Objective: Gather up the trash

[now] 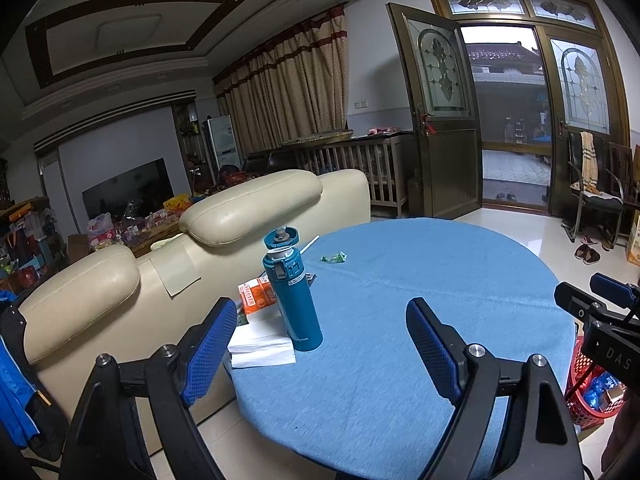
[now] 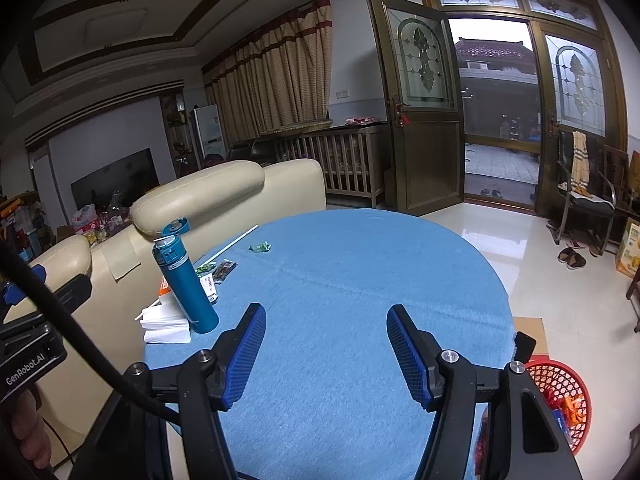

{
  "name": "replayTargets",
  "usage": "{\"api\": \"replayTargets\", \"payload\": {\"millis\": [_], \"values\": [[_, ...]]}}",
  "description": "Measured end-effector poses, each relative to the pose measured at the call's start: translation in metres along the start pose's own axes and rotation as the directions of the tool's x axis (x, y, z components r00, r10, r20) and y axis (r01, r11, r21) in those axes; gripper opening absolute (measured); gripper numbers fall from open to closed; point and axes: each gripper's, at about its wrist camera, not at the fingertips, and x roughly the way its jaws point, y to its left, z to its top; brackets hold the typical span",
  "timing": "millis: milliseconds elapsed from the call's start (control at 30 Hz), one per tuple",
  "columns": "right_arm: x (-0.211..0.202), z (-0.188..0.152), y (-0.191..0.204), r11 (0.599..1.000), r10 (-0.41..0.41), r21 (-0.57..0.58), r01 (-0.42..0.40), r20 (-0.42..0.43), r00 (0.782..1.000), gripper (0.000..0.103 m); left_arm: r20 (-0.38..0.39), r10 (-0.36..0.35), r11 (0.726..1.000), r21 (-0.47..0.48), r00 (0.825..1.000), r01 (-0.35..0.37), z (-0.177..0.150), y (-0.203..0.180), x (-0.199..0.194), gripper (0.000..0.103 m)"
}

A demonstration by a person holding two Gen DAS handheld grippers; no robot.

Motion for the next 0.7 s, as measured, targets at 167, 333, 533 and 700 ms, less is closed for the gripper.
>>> {"api": "replayTargets", "payload": {"millis": [167,333,533,700], "values": [[-0.0050,-0.0011,-0.0036,1.000,-0.012,-0.004,0.012,0.020,1.000,0.067,0.002,-0.005,1.000,0.005,1.000,0.005,0.0012,-0.0033,-0.0017,0.087],[-0.0060,-0.0016,-0.0057,1.000,-0.014,0.000,0.014,0.022,1.000,0.067,0.002,-0.013,1.000,0.015,1.000,0.013,-0.0007,-0.0057,-0.0024,0.087],[-0.0065,-0.0024,-0.0083,1.000,-0.017,0.002,0.017,0.025,1.000,0.067,-0.004,-0.016,1.000,0.013,1.000,0.016,-0.0018,-0.0049,-0.0017,0.087],[-0.0053,-0.0028,-0.0078,1.000,-0.018,0.002,0.018,0.025,1.000,0.067,-0.007,-0.016,1.000,0.013,1.000,0.016,-0.0020,-0.0048,-0.0018,0.087]]}}
